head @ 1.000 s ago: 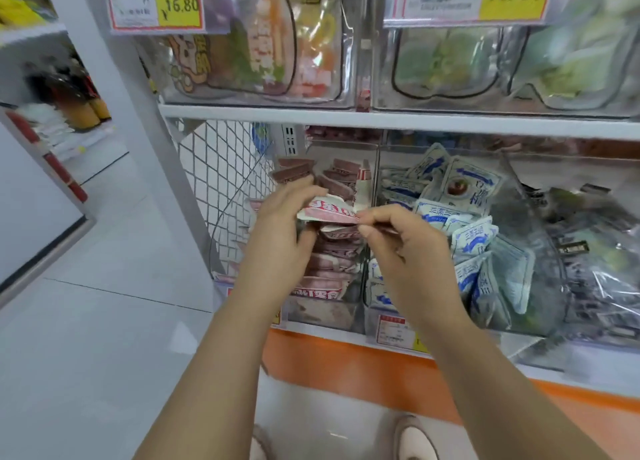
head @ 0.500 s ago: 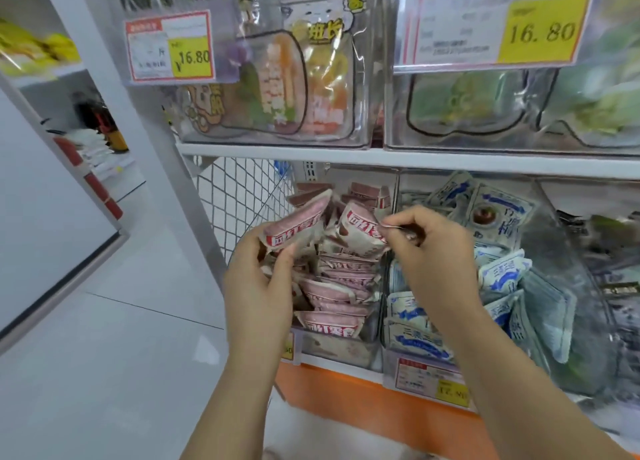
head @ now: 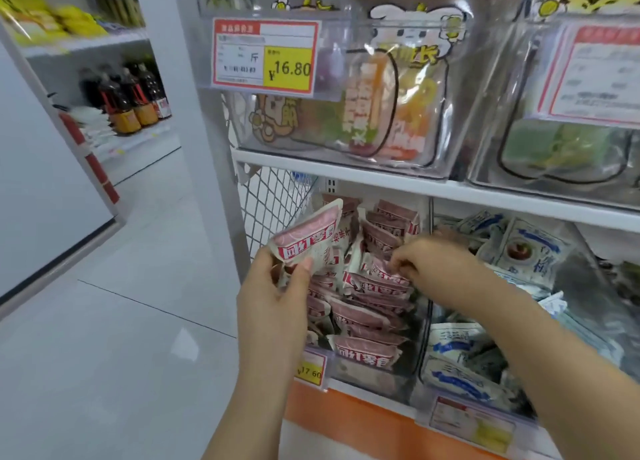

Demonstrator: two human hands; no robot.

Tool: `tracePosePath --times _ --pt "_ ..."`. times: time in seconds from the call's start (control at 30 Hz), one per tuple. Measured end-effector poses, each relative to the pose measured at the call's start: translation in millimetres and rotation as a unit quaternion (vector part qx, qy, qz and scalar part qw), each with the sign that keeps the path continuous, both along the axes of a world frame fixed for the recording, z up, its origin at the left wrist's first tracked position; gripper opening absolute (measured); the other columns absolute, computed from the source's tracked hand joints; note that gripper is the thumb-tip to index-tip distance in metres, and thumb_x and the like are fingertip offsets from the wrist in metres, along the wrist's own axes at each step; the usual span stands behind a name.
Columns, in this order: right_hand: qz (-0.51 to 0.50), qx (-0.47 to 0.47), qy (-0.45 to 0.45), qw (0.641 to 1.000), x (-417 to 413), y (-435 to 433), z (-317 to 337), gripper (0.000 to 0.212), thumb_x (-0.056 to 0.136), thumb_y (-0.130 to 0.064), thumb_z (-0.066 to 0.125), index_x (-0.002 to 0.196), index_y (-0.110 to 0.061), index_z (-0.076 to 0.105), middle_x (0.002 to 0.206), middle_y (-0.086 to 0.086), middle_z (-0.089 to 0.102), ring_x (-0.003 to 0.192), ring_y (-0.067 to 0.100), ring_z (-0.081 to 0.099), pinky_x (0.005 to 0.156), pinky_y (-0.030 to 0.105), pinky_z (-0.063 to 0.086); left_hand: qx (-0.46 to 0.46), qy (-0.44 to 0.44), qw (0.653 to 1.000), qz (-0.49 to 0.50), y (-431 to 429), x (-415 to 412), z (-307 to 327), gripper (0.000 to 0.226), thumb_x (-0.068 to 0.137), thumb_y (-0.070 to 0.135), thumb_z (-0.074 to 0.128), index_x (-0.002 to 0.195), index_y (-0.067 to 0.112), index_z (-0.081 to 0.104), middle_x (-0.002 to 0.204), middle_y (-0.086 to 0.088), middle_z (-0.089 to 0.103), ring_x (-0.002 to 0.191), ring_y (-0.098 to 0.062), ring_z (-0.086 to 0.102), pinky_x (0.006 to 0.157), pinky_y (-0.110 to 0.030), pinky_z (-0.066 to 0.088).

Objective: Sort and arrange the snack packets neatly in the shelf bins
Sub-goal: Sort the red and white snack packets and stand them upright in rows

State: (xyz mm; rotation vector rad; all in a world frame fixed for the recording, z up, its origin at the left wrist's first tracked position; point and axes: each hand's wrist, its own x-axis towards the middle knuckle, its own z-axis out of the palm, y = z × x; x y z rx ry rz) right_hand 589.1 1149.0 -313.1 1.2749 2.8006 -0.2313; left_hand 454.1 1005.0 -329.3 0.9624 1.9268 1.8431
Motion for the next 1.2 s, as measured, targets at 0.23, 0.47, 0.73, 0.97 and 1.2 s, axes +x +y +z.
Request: tracePosePath --times 0.23,0.47,0.73,0.97,1.2 --pt "0.025 -0.040 -0.087 0.995 -4 -1 5 0.035 0.094 -0.013 0.042 0.113 -0.032 0.064 0.116 -0.012 0.062 0.109 0.010 0.053 0.114 0.051 0.019 -0.053 0.033 0.998 -0.025 1 -9 0 0.008 0.090 0.022 0.058 0.095 0.028 0.059 0.081 0.021 0.061 0.073 0.018 0.052 0.059 0.002 0.036" --pt "-0.058 -0.186 0.452 0.870 4 -65 27 0.046 0.081 -0.021 0.069 0.113 -0.045 0.048 0.097 -0.019 0.064 0.086 0.000 0.062 0.073 0.017 0.051 -0.082 0.116 0.980 -0.136 3 -2 5 0.011 0.093 0.025 0.053 0.091 0.035 0.058 0.081 0.018 0.064 0.076 0.007 0.056 0.061 -0.005 0.040" --pt "-0.126 -0.101 0.534 0.830 27 -84 5 0.022 0.079 -0.016 0.070 0.087 -0.032 0.057 0.075 -0.009 0.067 0.061 0.002 0.061 0.052 0.019 0.050 -0.106 0.142 0.968 -0.178 -3 8 6 0.019 0.093 0.028 0.053 0.107 0.041 0.058 0.092 0.026 0.061 0.091 0.013 0.055 0.071 -0.001 0.041" --pt "-0.097 -0.082 0.521 0.844 36 -88 4 0.024 0.080 -0.017 0.068 0.089 -0.034 0.055 0.076 -0.013 0.066 0.067 0.000 0.061 0.051 0.011 0.046 -0.269 0.422 0.851 -0.160 -13 -6 -19 0.018 0.084 0.045 0.060 0.099 0.040 0.068 0.097 0.022 0.049 0.104 -0.008 0.042 0.094 -0.028 0.034" --pt "-0.062 -0.120 0.506 0.852 48 -88 10 0.021 0.080 -0.016 0.069 0.085 -0.032 0.058 0.083 -0.012 0.067 0.068 0.016 0.064 0.061 0.032 0.056 -0.294 0.473 0.819 -0.138 -2 0 -25 0.024 0.089 0.045 0.053 0.108 0.039 0.065 0.110 0.016 0.057 0.108 -0.012 0.042 0.084 -0.027 0.028"
